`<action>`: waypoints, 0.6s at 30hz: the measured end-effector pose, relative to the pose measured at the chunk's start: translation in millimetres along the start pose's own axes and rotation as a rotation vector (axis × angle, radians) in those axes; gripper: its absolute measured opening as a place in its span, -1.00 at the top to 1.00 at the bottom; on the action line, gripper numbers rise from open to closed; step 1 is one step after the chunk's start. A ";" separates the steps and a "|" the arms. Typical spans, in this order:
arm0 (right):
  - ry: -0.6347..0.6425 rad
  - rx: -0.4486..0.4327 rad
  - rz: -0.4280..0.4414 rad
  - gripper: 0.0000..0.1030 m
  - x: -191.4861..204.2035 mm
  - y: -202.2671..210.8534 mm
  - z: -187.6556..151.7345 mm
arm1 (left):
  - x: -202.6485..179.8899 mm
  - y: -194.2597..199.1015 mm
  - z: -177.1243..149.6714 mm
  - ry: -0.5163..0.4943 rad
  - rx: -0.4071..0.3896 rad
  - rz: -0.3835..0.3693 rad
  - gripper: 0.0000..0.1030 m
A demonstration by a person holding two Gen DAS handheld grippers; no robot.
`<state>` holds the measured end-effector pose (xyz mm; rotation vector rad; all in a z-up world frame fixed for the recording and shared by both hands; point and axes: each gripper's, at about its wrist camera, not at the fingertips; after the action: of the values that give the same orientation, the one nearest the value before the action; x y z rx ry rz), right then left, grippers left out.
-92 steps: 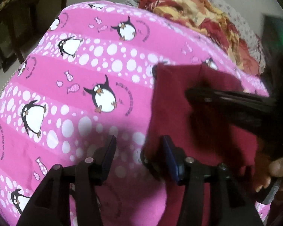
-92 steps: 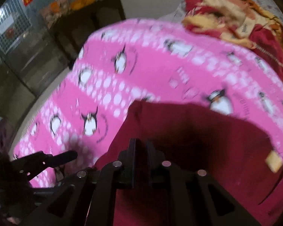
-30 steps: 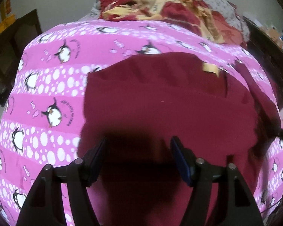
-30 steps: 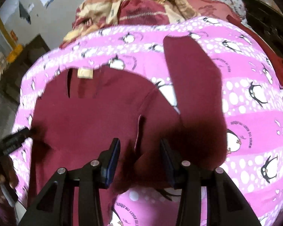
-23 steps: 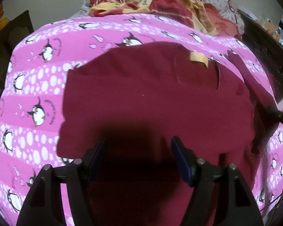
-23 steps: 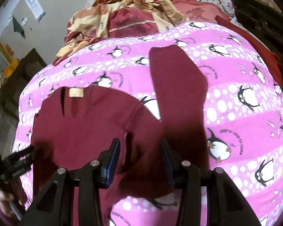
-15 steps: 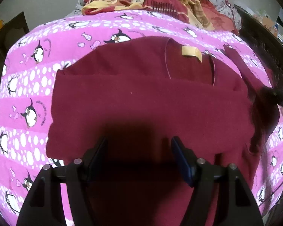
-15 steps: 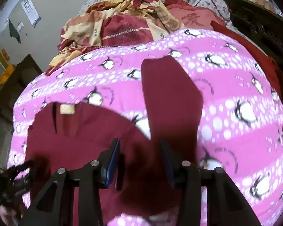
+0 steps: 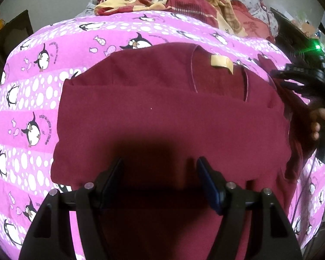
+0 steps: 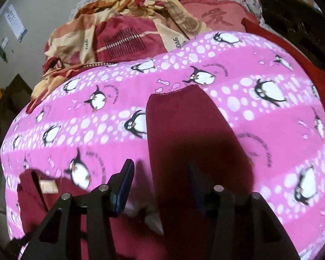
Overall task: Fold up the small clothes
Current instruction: 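Grasp the other sleeve with the right tool and fold it across the body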
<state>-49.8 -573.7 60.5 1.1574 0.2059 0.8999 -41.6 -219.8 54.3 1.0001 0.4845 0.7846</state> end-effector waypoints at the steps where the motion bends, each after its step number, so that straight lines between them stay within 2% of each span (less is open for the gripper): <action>1: 0.002 -0.003 -0.012 -0.07 0.6 -4.2 0.9 | 0.0 1.0 0.5 0.000 -0.007 0.003 -0.33; 5: 0.039 -0.023 -0.061 -0.04 4.1 -15.4 4.9 | -1.0 1.4 3.1 -0.010 -0.010 0.003 -0.33; 7: 0.039 -0.028 -0.073 0.45 2.1 -15.6 7.2 | -1.2 0.6 3.8 -0.014 -0.009 0.000 -0.33; 8: 0.030 -0.019 -0.053 0.75 0.0 -13.7 8.7 | -1.0 -0.1 4.0 -0.014 -0.009 -0.005 -0.33; 10: 0.026 -0.018 -0.020 0.87 -2.3 -5.7 11.8 | 0.6 -0.9 3.9 -0.009 -0.006 -0.014 -0.33; 12: 0.019 -0.010 0.045 0.89 -5.3 7.7 13.3 | 2.2 -0.2 3.3 -0.005 -0.011 -0.020 -0.33; 15: 0.018 0.032 0.210 0.89 -7.2 35.9 11.8 | 3.4 5.7 2.3 -0.013 -0.031 -0.013 -0.34; 18: 0.074 0.077 0.354 0.89 -1.9 72.9 -1.1 | 6.5 13.1 2.4 -0.020 -0.047 -0.003 -0.34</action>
<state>-88.6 -566.4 121.8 1.2552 0.0971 1.2573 -40.5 -212.0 66.9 0.9624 0.4489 0.7790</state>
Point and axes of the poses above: each gripper's, at about its wrist camera, not at the fingertips, and y roughly against the way its jaws point, x to its left, z to its top, and after that the axes turned 11 degrees about -y, right-handed
